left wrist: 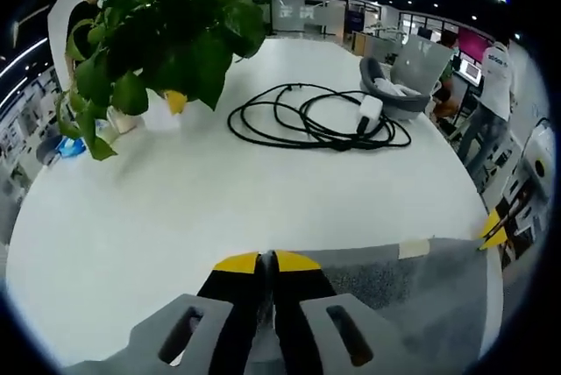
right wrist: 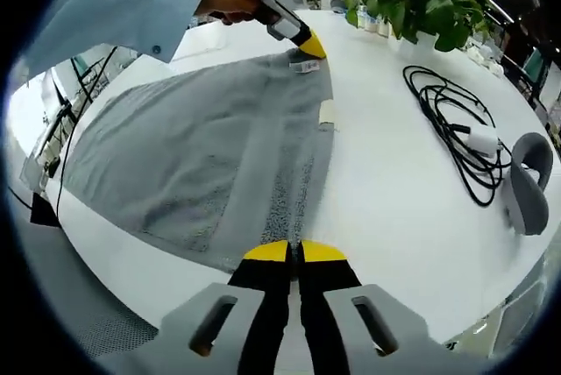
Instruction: Fold the towel on the table until its edges align and the towel forms a compact rectangular stack.
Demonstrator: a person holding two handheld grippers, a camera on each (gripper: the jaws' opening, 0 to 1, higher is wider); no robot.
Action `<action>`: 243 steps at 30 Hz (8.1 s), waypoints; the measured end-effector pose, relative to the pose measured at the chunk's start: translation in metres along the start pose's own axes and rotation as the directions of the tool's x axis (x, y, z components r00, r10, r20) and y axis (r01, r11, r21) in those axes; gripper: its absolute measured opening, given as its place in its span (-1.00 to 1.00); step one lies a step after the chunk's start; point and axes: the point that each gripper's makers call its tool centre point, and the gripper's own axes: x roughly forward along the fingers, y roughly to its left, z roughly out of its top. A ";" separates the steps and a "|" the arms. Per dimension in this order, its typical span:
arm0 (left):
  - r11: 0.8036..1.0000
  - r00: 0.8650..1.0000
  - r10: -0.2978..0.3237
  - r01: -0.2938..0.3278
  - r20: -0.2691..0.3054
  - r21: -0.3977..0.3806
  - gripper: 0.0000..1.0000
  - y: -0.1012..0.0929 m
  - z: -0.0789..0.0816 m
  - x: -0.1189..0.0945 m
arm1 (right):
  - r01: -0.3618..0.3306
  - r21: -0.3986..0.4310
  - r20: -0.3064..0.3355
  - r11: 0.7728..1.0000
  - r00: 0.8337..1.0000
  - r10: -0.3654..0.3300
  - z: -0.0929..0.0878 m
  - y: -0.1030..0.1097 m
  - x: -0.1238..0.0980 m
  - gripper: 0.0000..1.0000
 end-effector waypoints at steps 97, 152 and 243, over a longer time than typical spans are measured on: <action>0.927 0.914 0.375 -0.374 0.153 -0.038 -0.91 0.063 -0.096 -0.375 | -0.219 -0.648 0.114 0.729 0.919 0.378 0.166 0.331 -0.116 -0.99; 0.925 0.904 0.381 -0.370 0.194 -0.092 -0.91 0.068 -0.222 -0.448 | -0.367 -0.745 -0.034 0.556 0.854 0.519 0.151 0.477 -0.073 -0.99; 0.908 0.919 0.388 -0.369 0.069 -0.196 -0.96 0.069 -0.438 -0.468 | -0.573 -0.771 -0.341 0.276 0.739 0.581 0.062 0.630 0.045 -0.99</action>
